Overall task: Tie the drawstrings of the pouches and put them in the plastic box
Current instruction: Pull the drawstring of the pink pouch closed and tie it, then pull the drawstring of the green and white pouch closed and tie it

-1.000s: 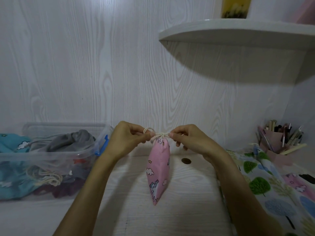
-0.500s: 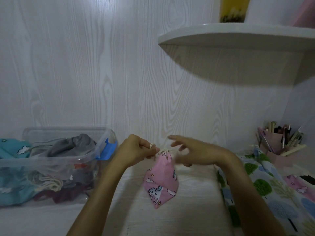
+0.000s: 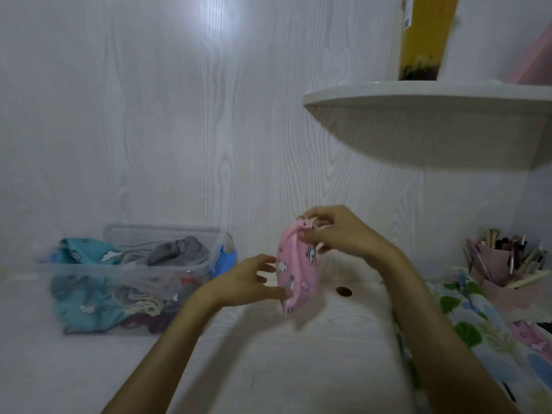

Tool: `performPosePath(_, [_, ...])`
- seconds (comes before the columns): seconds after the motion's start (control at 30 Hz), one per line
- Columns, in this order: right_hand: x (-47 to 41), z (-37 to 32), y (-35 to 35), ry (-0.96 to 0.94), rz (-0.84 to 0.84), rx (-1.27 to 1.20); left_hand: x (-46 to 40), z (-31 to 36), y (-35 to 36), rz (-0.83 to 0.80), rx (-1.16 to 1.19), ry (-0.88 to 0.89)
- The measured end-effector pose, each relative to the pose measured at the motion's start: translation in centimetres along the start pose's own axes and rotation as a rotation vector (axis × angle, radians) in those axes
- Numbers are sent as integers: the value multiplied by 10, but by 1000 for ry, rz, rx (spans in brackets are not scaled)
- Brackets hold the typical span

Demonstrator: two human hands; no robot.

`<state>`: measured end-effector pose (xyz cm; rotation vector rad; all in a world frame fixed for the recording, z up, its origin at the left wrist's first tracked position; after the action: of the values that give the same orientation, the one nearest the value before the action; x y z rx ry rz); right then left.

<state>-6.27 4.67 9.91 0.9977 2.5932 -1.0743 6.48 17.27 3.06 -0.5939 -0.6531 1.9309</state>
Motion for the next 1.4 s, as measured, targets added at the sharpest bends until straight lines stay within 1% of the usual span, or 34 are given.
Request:
performPosePath(0.07, [-2,-22,-1,-35,29,-82,11,2,-8,124,149,111])
performPosePath(0.1, [-4,-31,-1,-51,54,-127,15,3,-15,213,203,159])
performPosePath(0.17, [-8,-53,6,-87,107,-258,26,4,-38,390,291,199])
performPosePath(0.23, [-17,-68,15,-107,181,-373,34,6,-69,520,321,193])
performPosePath(0.33, [-34,-85,38,-182,328,-438,48,6,-124,709,151,203])
performPosePath(0.4, [-40,-93,65,-298,451,-423,60,1,-153,855,-38,176])
performPosePath(0.47, [-40,-91,98,-421,509,-318,69,-9,-165,1004,-263,104])
performPosePath(0.5, [-39,-86,116,-465,493,-221,71,-18,-165,1037,-378,57])
performPosePath(0.53, [-37,-79,130,-489,435,-99,71,-30,-163,997,-472,1])
performPosePath(0.57, [-35,-71,142,-484,331,44,68,-46,-159,874,-518,-54])
performPosePath(0.63, [-32,-55,160,-421,43,302,66,-78,-150,538,-477,-112])
performPosePath(0.67, [-30,-49,164,-363,-82,388,67,-87,-149,416,-432,-109])
performPosePath(0.73, [-31,-44,168,-253,-254,494,66,-94,-151,307,-385,-115])
performPosePath(0.8, [-40,-42,174,-203,-364,587,58,-90,-152,217,-416,-169])
performPosePath(0.9, [-55,-43,182,-132,-484,705,40,-85,-144,80,-511,-285])
performPosePath(1.0, [-72,-38,191,-10,-541,795,25,-80,-132,-16,-528,-293])
performPosePath(1.07, [-78,-37,196,42,-574,813,21,-80,-131,-50,-522,-288])
performPosePath(1.13, [-76,-39,194,5,-537,781,20,-80,-135,-30,-538,-320])
performPosePath(1.27, [-56,-40,174,-169,-279,520,27,-79,-145,165,-630,-321])
performPosePath(1.33, [-46,-34,155,-169,-184,444,32,-66,-145,311,-702,-288])
performPosePath(1.4, [-37,-29,138,-140,-136,396,38,-49,-142,474,-714,-243])
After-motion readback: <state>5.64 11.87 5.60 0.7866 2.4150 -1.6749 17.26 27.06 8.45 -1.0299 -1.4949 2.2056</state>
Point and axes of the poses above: each hand's wrist, its own x-axis away from the middle knuckle, its own y-axis out of the palm, z = x × y, the point moved 2 cm from there along -x, towards the middle knuckle, and after that the axes turned 6 degrees about z, right-handed, at the moved point
